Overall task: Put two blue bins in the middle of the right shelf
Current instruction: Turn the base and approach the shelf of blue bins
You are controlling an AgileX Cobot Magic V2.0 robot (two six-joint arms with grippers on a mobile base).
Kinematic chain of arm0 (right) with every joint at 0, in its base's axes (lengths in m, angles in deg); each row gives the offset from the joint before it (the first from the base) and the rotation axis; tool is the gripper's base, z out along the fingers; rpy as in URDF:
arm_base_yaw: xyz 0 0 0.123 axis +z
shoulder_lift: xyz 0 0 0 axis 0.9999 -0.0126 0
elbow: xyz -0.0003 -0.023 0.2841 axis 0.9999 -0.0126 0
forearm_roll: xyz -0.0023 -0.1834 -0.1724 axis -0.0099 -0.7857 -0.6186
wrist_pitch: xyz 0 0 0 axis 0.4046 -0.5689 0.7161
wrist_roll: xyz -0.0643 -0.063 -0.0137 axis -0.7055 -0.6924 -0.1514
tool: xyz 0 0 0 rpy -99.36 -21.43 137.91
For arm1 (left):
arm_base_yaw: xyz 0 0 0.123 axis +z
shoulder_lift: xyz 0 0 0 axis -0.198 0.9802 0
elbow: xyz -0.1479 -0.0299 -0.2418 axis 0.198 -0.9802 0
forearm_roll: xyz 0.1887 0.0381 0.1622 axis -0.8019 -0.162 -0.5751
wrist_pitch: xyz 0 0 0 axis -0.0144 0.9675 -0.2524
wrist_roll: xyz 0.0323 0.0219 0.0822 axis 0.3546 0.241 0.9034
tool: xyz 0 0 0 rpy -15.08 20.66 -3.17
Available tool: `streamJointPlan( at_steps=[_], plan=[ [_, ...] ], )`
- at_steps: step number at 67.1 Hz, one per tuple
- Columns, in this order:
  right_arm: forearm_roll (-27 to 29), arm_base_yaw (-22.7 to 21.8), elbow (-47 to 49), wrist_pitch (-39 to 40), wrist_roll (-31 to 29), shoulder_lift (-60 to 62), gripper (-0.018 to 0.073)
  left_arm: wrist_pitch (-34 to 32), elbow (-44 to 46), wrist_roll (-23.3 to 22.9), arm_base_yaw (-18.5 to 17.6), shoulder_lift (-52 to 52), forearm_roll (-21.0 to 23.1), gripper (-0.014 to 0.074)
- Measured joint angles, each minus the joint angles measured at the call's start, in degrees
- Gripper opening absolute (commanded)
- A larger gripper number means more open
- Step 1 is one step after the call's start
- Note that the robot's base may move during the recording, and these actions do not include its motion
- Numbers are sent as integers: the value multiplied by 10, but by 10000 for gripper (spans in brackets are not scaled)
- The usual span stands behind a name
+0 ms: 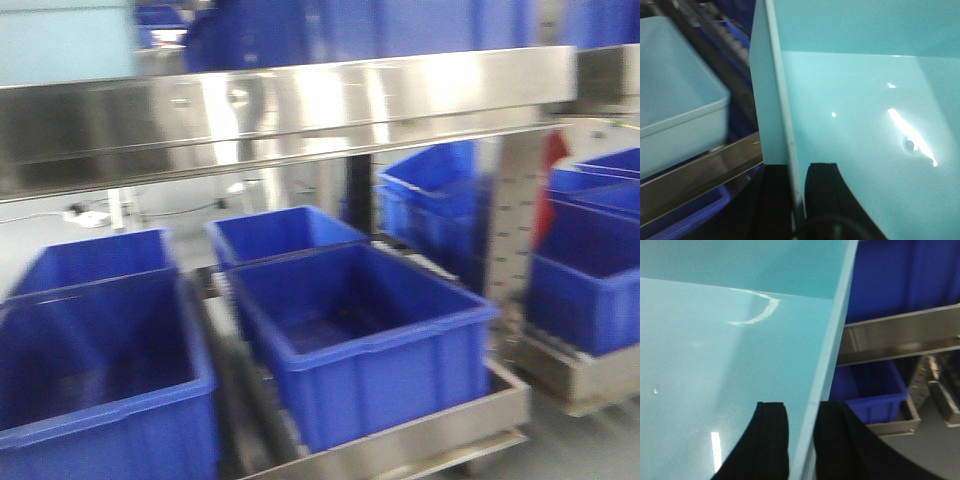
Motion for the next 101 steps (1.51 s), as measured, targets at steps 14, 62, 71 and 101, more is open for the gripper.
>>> streamJointPlan(
  at_steps=[14,62,71,101],
  plan=[
    [0,0,0,0,0,0,-151,0,0,0,0,0,0,-111],
    [0,0,0,0,0,0,-151,0,0,0,0,-1,-1,-111],
    [0,0,0,0,0,0,-151,0,0,0,0,-1,-1,-111],
    [0,0,0,0,0,0,-151,0,0,0,0,-1,-1,-111]
  ],
)
